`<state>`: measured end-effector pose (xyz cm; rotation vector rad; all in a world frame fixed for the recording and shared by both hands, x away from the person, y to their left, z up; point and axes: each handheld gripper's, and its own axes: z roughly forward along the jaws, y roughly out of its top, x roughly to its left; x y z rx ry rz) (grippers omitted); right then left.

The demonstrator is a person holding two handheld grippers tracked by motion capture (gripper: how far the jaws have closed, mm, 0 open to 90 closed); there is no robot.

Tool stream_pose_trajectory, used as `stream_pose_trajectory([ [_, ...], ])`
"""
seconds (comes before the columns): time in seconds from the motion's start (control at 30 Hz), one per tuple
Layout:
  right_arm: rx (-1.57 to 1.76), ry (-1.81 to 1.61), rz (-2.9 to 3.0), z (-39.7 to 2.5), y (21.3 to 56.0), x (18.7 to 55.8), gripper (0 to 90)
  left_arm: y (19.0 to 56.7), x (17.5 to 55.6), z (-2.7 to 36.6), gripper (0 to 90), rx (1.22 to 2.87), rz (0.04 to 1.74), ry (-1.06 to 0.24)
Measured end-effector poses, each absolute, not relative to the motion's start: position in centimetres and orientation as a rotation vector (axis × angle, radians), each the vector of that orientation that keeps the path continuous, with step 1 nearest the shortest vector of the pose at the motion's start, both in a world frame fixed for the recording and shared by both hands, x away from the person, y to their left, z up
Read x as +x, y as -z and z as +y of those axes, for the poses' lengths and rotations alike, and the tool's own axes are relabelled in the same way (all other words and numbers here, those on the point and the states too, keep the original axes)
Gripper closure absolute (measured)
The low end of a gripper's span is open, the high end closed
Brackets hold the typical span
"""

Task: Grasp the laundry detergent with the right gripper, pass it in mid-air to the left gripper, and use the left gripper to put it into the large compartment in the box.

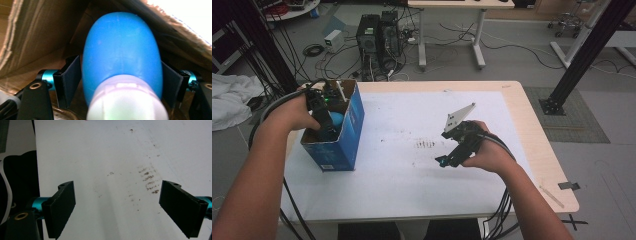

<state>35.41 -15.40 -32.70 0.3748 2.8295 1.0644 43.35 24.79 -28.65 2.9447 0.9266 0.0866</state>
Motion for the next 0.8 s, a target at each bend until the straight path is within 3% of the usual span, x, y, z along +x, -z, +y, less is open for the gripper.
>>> stream_pose_trajectory([
  [0.27,0.378,-1.067,2.827,-15.5,32.7,35.4,12.9,28.1,43.3,24.8,25.9,2.942,0.930,-0.103],
  [0.37,0.376,-1.068,2.826,-15.5,32.7,35.3,12.9,27.8,43.1,24.8,20.9,2.932,0.939,-0.107],
  [0.8,0.373,-1.082,2.818,-15.7,32.4,35.3,12.8,26.3,42.2,25.0,20.8,2.922,0.938,-0.116],
])
